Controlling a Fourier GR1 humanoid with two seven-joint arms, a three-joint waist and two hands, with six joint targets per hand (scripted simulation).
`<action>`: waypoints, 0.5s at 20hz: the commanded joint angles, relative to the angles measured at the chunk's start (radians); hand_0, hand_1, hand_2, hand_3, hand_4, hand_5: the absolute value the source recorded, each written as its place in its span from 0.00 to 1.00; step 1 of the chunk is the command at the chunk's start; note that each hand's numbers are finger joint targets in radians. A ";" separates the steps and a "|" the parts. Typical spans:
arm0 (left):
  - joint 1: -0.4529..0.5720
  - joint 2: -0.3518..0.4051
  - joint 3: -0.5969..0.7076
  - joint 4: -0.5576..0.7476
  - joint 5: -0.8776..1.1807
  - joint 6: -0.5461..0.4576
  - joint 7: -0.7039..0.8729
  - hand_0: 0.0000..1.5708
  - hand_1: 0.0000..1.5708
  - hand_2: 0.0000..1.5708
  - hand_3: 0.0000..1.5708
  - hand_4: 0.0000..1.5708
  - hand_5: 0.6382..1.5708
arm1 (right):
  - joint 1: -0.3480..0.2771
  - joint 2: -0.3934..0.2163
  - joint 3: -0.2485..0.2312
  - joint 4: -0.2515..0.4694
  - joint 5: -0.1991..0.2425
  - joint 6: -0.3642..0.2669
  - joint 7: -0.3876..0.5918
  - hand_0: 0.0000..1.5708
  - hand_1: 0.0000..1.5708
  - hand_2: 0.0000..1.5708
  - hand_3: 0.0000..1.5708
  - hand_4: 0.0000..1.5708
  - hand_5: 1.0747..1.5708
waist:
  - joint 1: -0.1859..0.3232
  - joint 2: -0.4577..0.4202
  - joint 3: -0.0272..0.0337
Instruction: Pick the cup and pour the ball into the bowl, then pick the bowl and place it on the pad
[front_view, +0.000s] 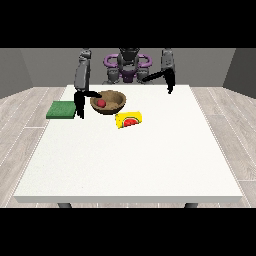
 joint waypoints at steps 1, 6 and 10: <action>-0.008 -0.017 -0.028 -0.029 -0.005 -0.013 0.021 0.00 0.00 0.00 0.00 0.00 0.99 | -0.023 0.076 -0.004 0.057 0.001 -0.076 -0.022 0.00 0.00 0.00 0.00 0.12 0.91 | 0.038 0.029 0.0207; 0.055 0.007 0.004 0.034 0.021 -0.020 -0.028 0.00 0.00 0.00 0.00 0.00 0.99 | -0.038 0.117 0.025 0.019 -0.009 -0.097 0.093 0.00 0.00 0.00 0.00 0.15 0.92 | 0.006 -0.047 0.0191; 0.088 0.047 0.028 0.042 0.042 -0.062 -0.008 0.00 0.00 0.00 0.00 0.00 0.99 | -0.052 0.137 0.039 0.020 -0.010 -0.139 0.153 0.00 0.00 0.00 0.00 0.22 0.95 | -0.007 -0.120 0.0194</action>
